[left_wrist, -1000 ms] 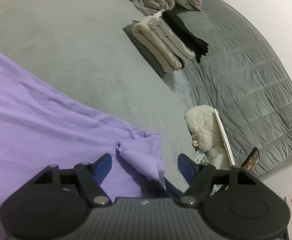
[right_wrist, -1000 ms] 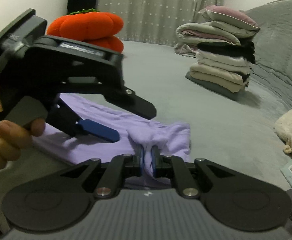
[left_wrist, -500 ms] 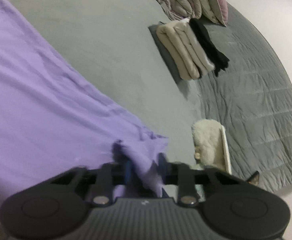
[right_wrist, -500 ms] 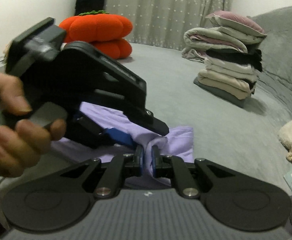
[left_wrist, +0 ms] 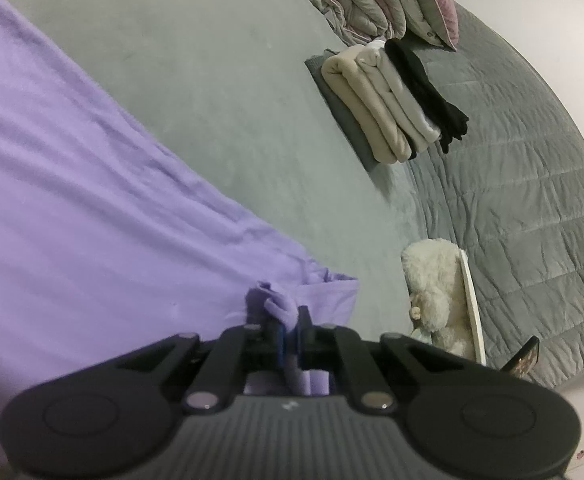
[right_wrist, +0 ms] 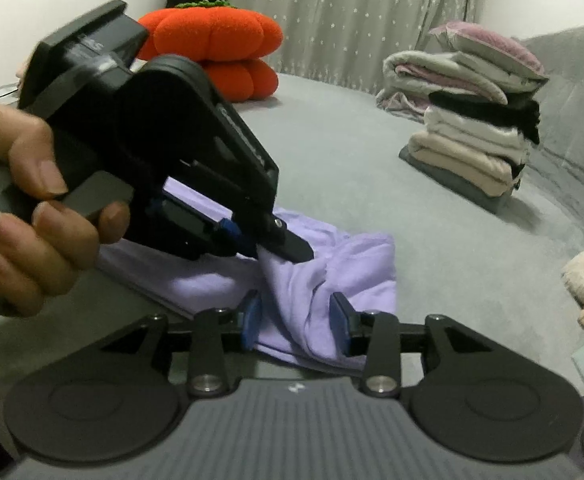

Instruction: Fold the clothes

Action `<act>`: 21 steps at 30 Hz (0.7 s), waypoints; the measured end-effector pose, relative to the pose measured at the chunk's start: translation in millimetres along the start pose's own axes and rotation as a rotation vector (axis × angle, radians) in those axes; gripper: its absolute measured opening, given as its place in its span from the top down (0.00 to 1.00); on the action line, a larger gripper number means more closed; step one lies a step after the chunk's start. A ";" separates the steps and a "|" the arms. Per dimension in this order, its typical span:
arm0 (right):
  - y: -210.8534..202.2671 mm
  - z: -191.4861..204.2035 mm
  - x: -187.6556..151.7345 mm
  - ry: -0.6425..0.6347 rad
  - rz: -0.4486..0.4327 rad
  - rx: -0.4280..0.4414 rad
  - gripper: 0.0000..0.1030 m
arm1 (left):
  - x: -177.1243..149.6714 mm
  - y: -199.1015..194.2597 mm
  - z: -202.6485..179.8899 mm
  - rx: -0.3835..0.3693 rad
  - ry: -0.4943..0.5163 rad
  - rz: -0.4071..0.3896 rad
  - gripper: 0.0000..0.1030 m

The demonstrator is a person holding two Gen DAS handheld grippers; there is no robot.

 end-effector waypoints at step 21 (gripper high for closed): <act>13.1 37.5 40.1 0.157 -0.043 0.056 0.91 | 43.4 -59.0 -7.5 0.081 0.303 -0.129 0.96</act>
Point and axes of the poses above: each gripper's, at about its wrist camera, not at the fingertips, and y roughly the way its jaws point, z to its left, x to its top, the point moved 4 cm from there along y, roughly the way its jaws point, and after that the axes turned 14 degrees about -z, right-handed, at the moved point
